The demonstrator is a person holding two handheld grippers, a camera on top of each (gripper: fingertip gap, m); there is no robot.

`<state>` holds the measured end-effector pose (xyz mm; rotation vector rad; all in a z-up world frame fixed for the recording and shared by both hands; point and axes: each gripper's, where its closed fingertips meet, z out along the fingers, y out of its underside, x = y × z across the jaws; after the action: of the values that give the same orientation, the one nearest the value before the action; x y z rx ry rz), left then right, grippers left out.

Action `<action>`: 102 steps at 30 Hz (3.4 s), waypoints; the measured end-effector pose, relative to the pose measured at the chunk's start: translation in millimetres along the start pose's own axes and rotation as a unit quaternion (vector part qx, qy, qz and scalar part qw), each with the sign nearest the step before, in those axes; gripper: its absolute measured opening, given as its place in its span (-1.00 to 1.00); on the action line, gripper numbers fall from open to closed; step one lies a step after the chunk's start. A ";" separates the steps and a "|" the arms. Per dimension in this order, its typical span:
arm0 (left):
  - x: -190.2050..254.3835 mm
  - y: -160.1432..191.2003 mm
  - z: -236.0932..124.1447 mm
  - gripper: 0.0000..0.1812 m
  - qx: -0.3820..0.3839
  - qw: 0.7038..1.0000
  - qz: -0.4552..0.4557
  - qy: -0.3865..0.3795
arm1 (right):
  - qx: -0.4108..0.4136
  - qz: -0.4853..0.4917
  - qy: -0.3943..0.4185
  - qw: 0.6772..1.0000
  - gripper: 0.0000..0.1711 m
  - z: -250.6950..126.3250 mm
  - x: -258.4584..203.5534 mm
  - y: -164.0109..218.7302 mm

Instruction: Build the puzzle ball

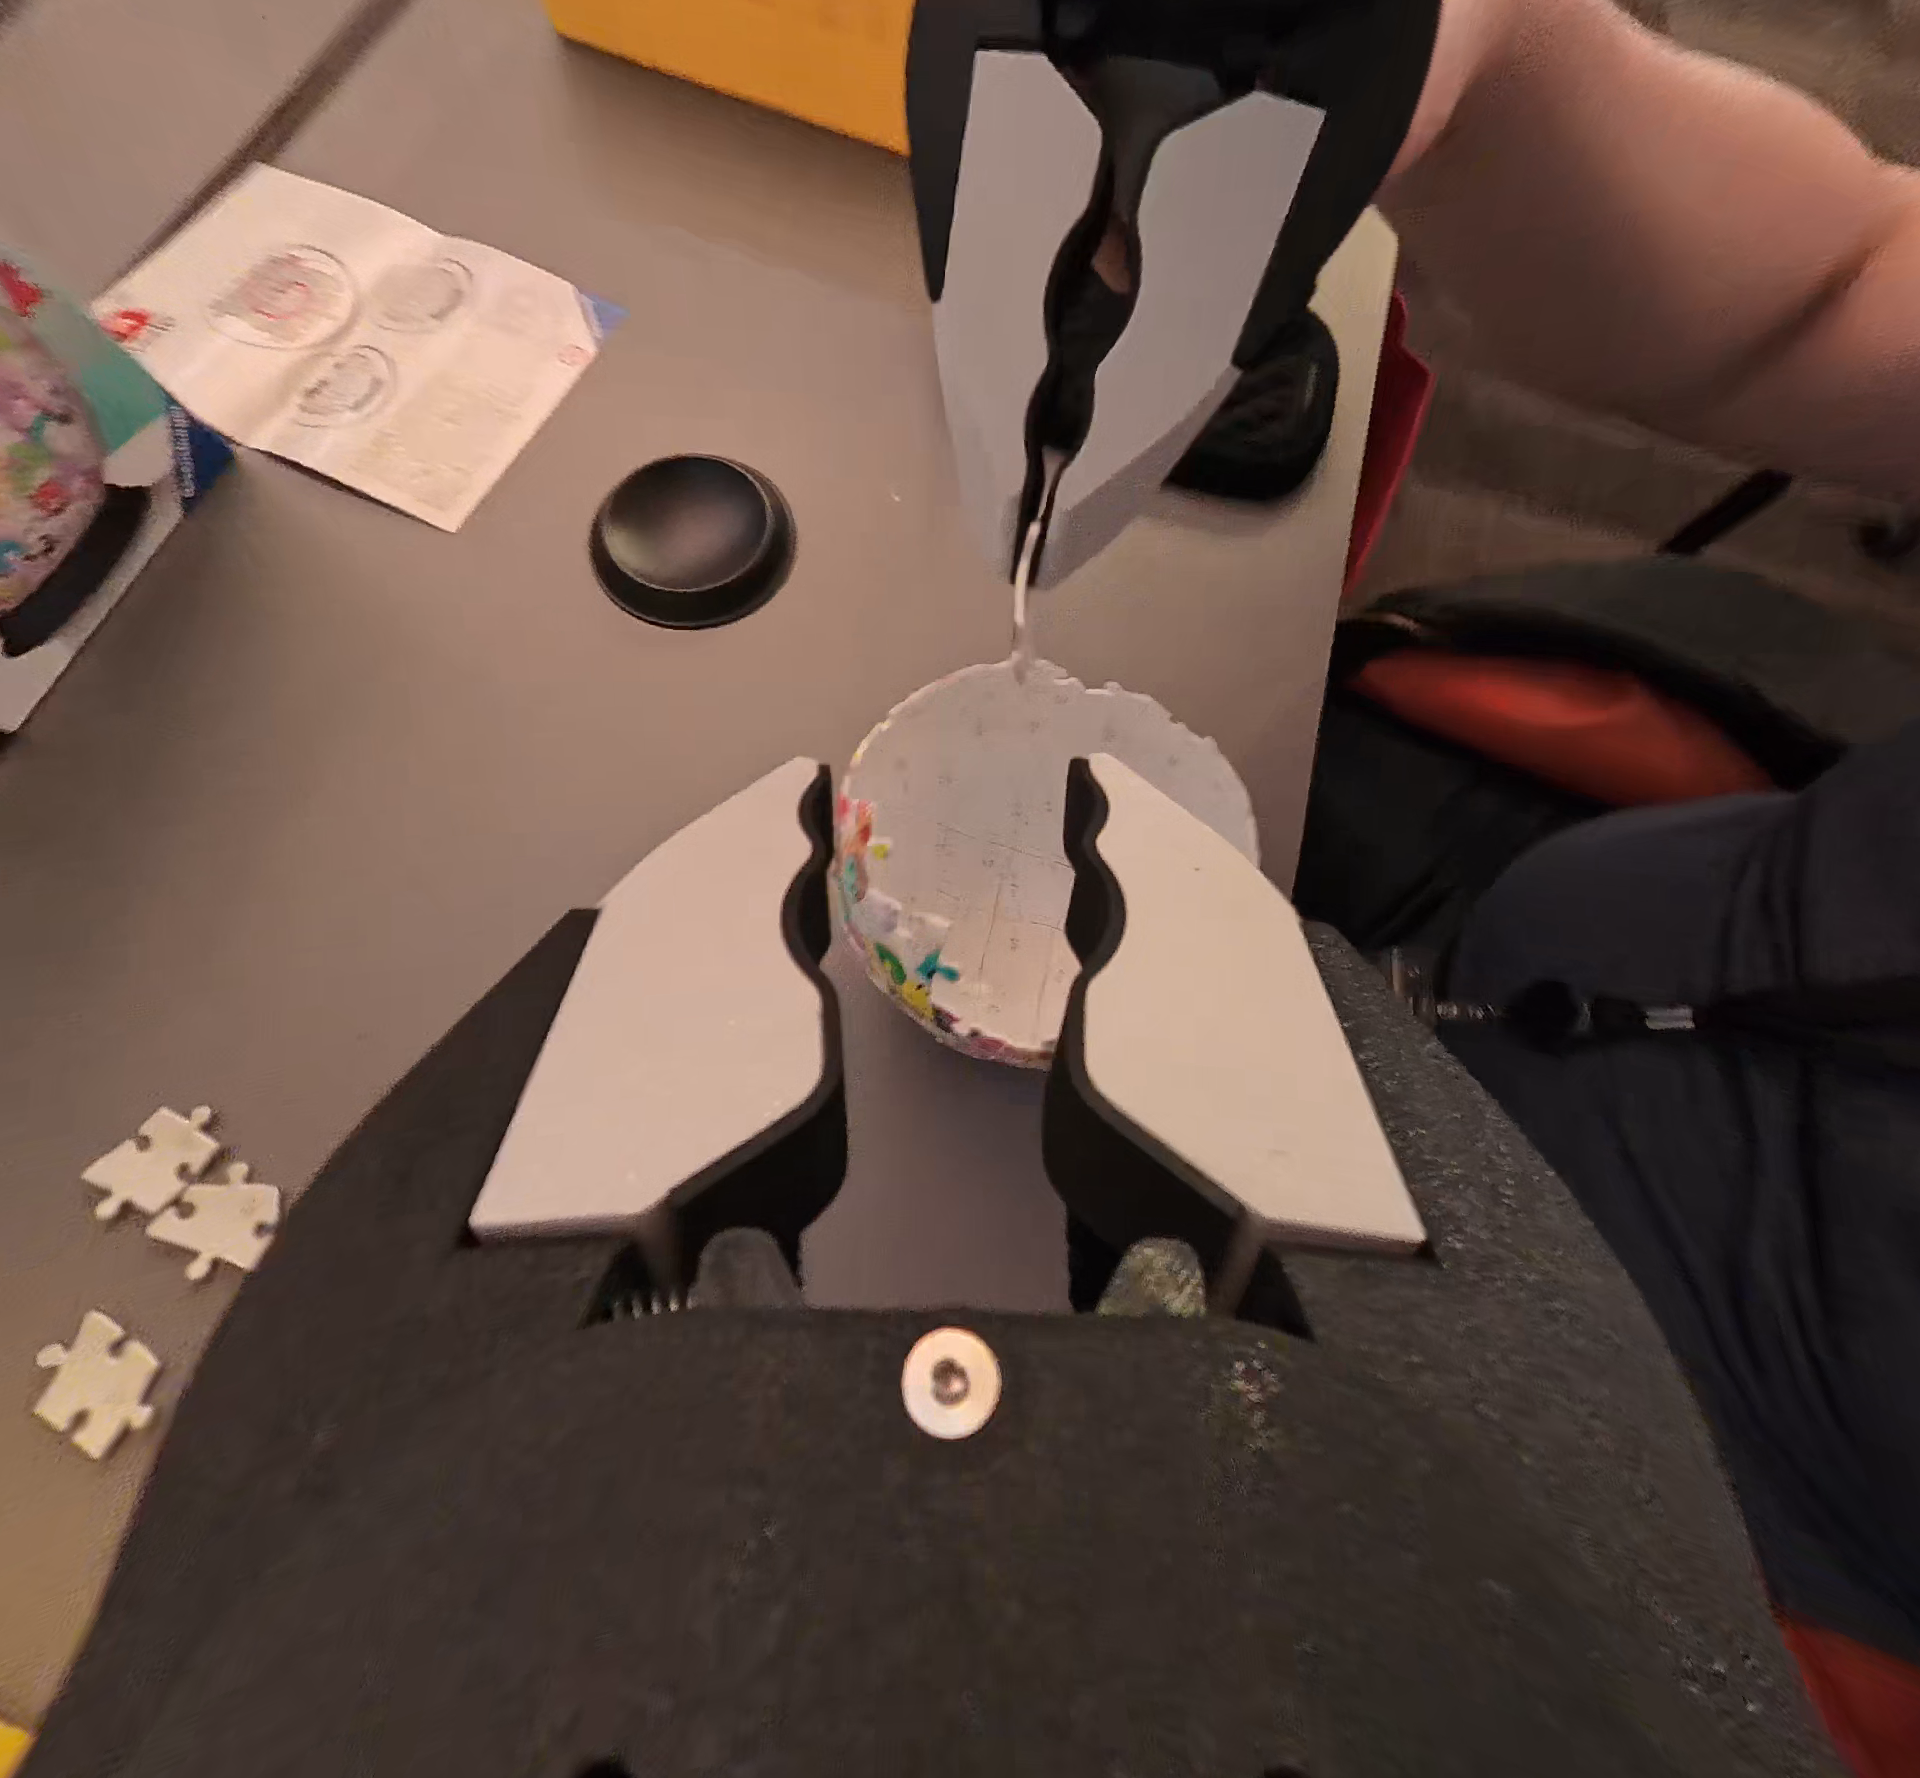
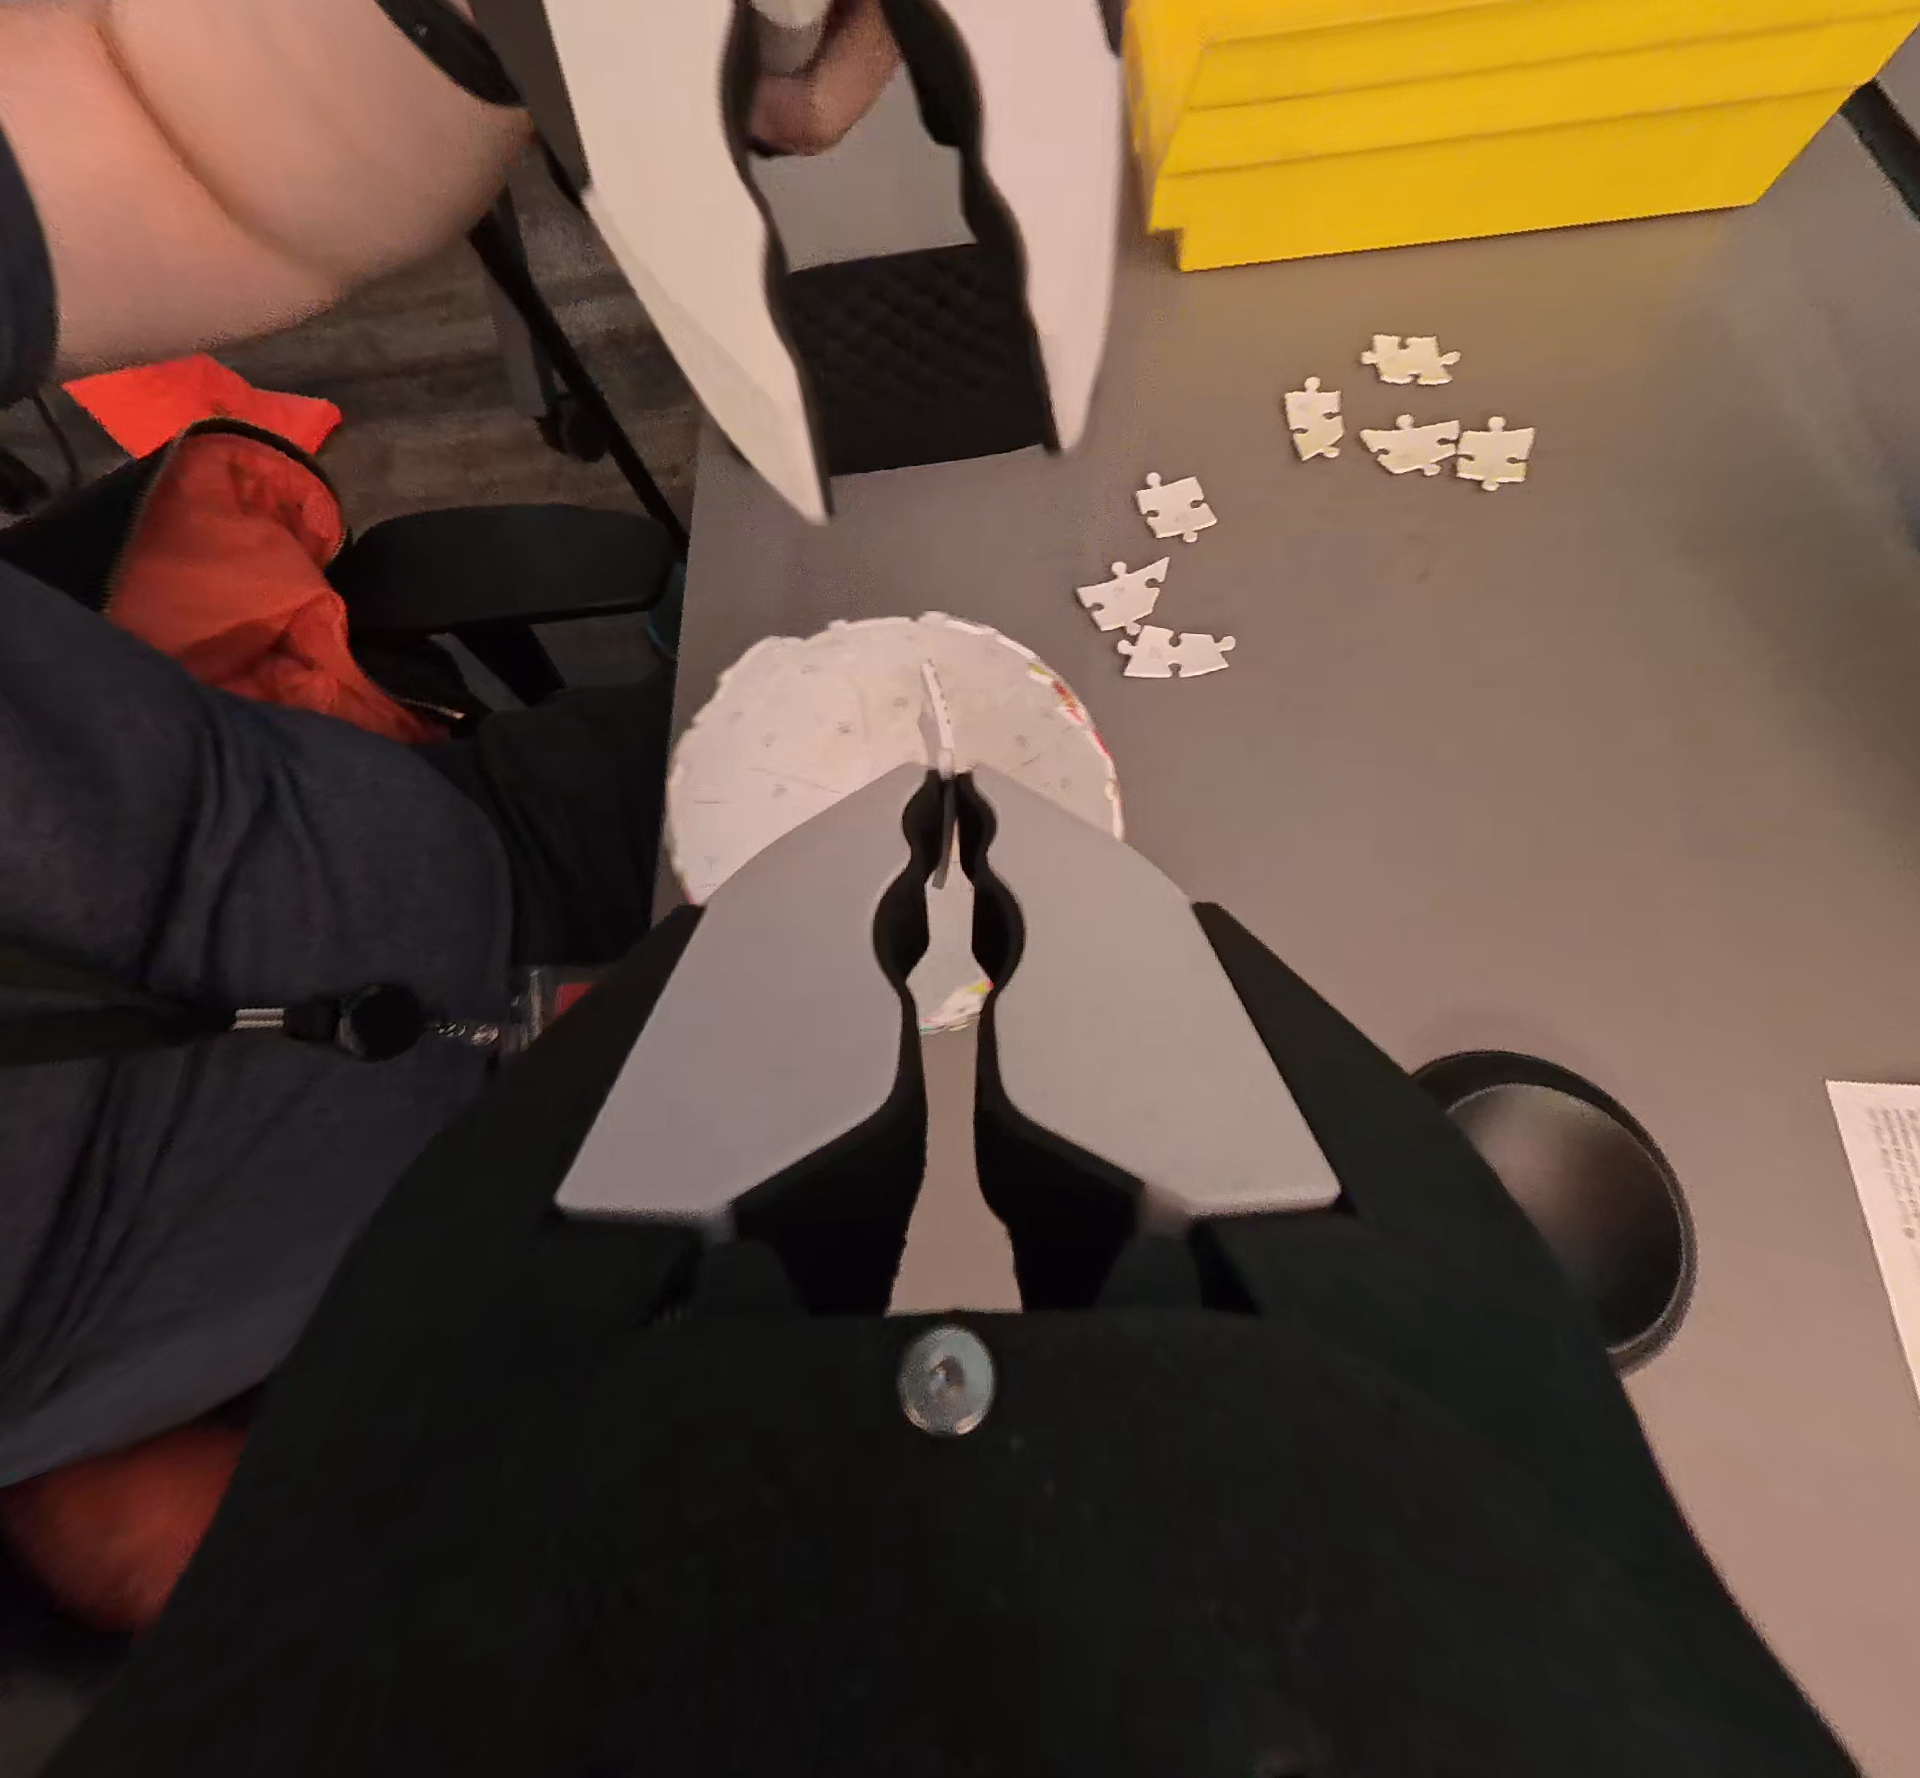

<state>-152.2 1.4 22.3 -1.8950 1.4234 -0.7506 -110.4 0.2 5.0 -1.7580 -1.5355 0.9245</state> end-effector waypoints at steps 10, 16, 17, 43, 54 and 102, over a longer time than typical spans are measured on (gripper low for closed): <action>-3.4 56.4 26.1 -0.43 0.006 0.998 -0.064 0.012 | 0.054 -0.042 -0.019 0.997 -0.96 23.9 14.4 11.4; -1.2 59.2 36.5 -0.47 -0.016 0.998 -0.056 0.015 | 0.005 -0.061 -0.005 0.998 -0.96 30.4 17.7 14.8; -2.2 60.0 37.0 -0.48 -0.020 0.998 -0.056 0.015 | 0.003 -0.061 -0.003 0.998 -0.96 31.3 18.9 14.8; -36.4 68.9 36.1 -0.58 -0.055 0.995 -0.079 0.002 | 0.171 -0.029 -0.133 0.976 -0.96 38.6 30.3 7.6; -33.9 59.0 34.3 -0.58 -0.027 0.996 -0.088 0.015 | 0.192 -0.060 -0.146 0.969 -0.96 41.8 34.3 13.8; -19.1 40.1 50.3 -0.53 -0.112 0.990 0.054 -0.073 | 0.264 -0.217 -0.077 0.937 -0.97 41.1 22.6 19.4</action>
<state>-142.6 19.4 -41.6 -1.9752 1.5551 -0.4044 -131.9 20.3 -36.3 -0.9408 -1.5016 1.1266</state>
